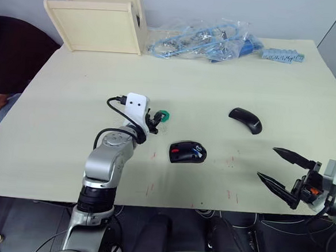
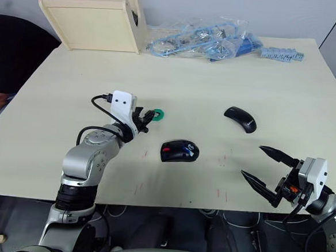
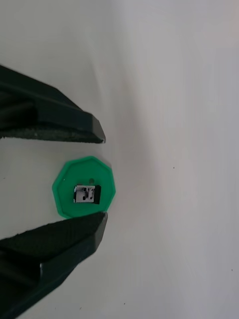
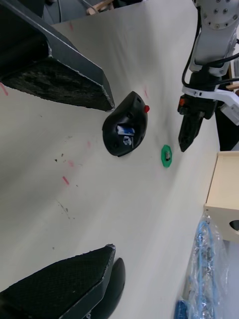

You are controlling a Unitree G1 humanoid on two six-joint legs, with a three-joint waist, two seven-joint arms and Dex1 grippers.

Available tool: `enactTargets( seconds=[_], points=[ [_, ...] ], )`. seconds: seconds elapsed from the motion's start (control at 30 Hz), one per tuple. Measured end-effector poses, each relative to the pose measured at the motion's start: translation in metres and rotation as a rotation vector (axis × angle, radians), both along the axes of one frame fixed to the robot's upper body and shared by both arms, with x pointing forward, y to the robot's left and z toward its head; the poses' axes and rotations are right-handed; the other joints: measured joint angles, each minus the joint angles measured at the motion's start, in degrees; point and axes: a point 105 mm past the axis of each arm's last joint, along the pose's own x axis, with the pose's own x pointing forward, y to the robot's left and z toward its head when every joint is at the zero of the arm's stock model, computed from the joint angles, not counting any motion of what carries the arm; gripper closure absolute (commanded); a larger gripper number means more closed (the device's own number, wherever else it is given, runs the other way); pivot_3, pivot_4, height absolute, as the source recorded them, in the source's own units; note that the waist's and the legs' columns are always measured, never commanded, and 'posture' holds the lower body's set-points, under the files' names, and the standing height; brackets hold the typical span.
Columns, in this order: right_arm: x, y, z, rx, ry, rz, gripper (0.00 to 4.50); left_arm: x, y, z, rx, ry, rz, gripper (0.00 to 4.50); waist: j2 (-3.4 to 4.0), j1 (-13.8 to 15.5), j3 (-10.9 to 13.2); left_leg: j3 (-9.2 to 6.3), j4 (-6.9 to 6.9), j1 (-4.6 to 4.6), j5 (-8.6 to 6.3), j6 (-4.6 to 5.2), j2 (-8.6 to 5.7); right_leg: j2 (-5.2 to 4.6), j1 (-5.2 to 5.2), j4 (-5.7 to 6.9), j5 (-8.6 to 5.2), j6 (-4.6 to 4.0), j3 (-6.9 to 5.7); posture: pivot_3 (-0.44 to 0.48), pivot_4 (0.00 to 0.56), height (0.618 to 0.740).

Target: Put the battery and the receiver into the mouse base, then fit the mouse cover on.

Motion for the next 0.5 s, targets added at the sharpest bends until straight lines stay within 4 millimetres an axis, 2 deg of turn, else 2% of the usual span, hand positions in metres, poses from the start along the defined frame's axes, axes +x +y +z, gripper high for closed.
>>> enactTargets(
  seconds=[0.1, 0.17, 0.2, 0.5],
  points=[
    [0.0002, -0.0001, 0.0, 0.001, 0.0, -0.003, 0.0, 0.0025, 0.0002, -0.007, 0.0, 0.027, 0.006, 2.02, 0.0, 0.0, 0.0, 0.0, 0.0, 0.0, 0.0, 0.0, 0.0, 0.0, 0.0, 0.0, 0.0, 0.0, 0.0, 0.0, 0.15, 0.74],
    [0.0002, -0.0002, -0.0001, 0.001, 0.0, -0.004, 0.0, 0.0036, 0.0, -0.0073, 0.001, 0.03, 0.006, 2.58, 0.0, 0.0, 0.0, -0.01, 0.0, 0.0, 0.0, 0.0, 0.0, 0.0, 0.0, 0.01, 0.0, 0.0, 0.0, 0.0, 0.15, 0.74],
    [0.0002, -0.0002, -0.0001, 0.001, 0.0, -0.004, 0.0, 0.0043, -0.0002, -0.0067, 0.001, 0.029, 0.005, 2.72, 0.0, 0.0, 0.0, -0.01, 0.0, 0.0, 0.0, 0.0, 0.0, 0.0, 0.0, 0.01, 0.0, 0.0, -0.01, 0.0, 0.15, 0.74],
    [0.0011, -0.0008, -0.0005, 0.009, 0.0, -0.02, 0.0, 0.0073, -0.0051, -0.0045, 0.009, 0.023, -0.007, 2.72, 0.0, 0.0, 0.0, -0.01, 0.0, 0.0, 0.0, 0.0, 0.0, 0.0, 0.0, 0.01, 0.0, 0.0, 0.0, 0.0, 0.15, 0.74]
  ],
)
